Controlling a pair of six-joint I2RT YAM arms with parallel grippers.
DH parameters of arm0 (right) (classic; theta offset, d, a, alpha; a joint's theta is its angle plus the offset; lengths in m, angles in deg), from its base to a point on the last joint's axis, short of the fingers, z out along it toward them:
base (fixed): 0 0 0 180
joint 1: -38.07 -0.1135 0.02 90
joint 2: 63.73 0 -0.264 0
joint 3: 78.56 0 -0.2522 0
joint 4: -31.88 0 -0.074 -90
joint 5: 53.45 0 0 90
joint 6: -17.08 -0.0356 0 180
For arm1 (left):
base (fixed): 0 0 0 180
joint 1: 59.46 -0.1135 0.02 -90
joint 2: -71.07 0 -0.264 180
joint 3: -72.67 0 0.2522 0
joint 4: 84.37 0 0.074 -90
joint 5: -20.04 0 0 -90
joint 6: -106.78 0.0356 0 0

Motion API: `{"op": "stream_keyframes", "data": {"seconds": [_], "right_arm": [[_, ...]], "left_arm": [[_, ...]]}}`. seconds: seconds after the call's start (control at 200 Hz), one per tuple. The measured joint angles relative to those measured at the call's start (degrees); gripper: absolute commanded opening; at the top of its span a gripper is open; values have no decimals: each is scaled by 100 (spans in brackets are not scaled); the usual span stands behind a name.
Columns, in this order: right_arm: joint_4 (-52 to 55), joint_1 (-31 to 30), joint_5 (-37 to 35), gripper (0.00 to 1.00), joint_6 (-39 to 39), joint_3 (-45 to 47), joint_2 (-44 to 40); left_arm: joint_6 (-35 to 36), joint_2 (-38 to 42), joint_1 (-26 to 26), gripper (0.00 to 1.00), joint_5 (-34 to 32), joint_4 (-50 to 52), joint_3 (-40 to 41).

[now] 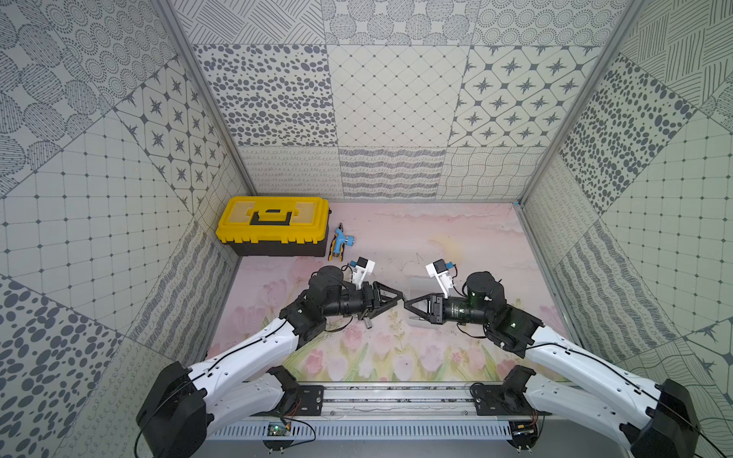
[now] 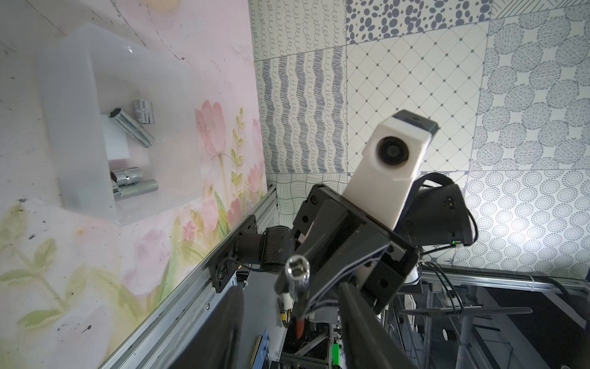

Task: Put the socket on the desktop into the storage box
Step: Pick up the socket head at the center of the board, then place the socket head in the storage box.

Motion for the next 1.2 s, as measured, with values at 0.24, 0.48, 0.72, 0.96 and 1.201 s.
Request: {"op": "stream_keyframes", "data": {"seconds": [0.24,0.48,0.72,0.96,1.201], "right_arm": [[1609,-17,-1580,0,490,-400,-293],[2669,-164,-2813,0,667,-474,76],[2981,-345,-3410,13,741,-715,922],[3202,-634,-3901,55,981,-1351,1652],[3117,-2044,-4457,60,940,-1974,2428]], "left_arm": [[686,496,-7,62,-793,1335,-461],[1226,575,-9,60,-1578,2533,-608],[1475,509,-24,59,-2079,3254,-608],[1613,446,-26,59,-2402,3705,-605],[1620,614,-149,60,-2835,4105,-584]]}}
